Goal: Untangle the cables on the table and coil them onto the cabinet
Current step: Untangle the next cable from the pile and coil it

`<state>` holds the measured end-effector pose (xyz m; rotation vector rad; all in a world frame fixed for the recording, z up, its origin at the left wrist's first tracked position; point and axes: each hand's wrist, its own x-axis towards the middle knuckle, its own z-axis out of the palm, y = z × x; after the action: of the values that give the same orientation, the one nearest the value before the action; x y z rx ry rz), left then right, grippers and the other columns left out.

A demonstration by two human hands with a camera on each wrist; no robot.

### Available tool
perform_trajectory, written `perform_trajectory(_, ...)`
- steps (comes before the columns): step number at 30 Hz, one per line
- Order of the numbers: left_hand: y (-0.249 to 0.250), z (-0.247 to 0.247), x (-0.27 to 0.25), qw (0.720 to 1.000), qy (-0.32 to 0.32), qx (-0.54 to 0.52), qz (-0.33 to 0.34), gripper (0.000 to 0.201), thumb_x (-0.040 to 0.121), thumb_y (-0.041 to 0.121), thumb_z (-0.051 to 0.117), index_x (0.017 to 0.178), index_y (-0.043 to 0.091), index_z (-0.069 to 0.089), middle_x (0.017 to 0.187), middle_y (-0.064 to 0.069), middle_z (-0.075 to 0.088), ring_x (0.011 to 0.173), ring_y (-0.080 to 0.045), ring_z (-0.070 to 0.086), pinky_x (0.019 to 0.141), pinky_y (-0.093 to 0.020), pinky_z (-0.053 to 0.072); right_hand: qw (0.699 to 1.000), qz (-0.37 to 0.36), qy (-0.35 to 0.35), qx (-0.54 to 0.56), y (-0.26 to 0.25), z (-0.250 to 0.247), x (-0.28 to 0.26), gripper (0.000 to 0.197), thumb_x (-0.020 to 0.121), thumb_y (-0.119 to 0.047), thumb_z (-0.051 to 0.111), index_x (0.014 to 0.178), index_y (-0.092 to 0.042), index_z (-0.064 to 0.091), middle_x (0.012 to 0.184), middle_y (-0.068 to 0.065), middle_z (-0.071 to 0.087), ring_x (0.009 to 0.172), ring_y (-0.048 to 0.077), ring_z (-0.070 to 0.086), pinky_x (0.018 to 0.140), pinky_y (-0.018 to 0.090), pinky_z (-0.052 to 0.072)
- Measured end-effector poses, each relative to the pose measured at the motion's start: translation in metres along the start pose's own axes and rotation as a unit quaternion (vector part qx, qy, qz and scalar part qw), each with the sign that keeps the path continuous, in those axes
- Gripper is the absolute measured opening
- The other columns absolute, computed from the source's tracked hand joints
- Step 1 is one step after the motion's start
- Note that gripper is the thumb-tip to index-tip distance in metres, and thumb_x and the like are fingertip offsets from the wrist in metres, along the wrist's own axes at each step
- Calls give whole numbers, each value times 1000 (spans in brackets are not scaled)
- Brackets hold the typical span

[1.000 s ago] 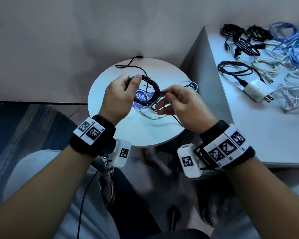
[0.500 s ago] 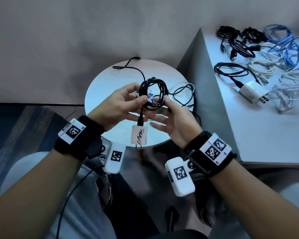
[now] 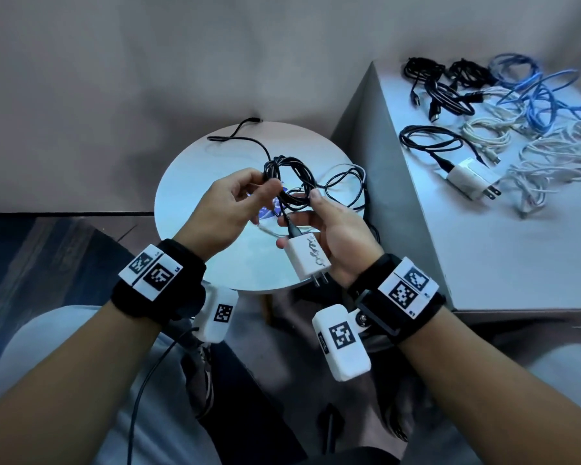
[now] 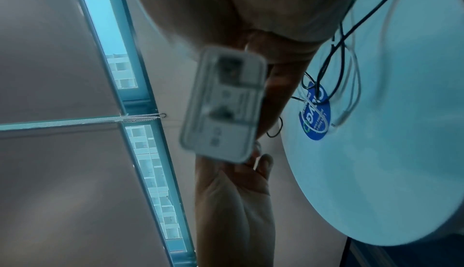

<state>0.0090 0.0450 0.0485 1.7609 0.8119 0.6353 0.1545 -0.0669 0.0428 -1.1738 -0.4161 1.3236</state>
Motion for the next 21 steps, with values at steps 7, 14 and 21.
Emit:
perform_trajectory(7,-13,13,0,991,-95,89,-39,50,94,62,45,97,19,69,85,2,72,65,-15,62,60,-29,43,990,-113,50,-63,-55,-16,-21,25,106,-24,46,108,-3,59,78,17,69,51,31,67,47,33,56)
perform_trajectory(14,-24,72,-27,911,-308,270,42,21,99,42,58,82,30,62,79,24,66,72,2,62,69,-23,46,957,-199,190,-90,-134,-93,-47,29,105,-27,50,90,-6,65,79,14,71,84,49,60,69,52,53)
perform_trajectory(21,-35,104,-46,859,-392,327,37,26,99,52,53,87,31,60,81,9,66,63,5,63,74,-32,53,912,-185,354,-96,-174,-192,-68,26,107,-27,44,103,-7,61,74,7,69,55,21,65,52,32,52)
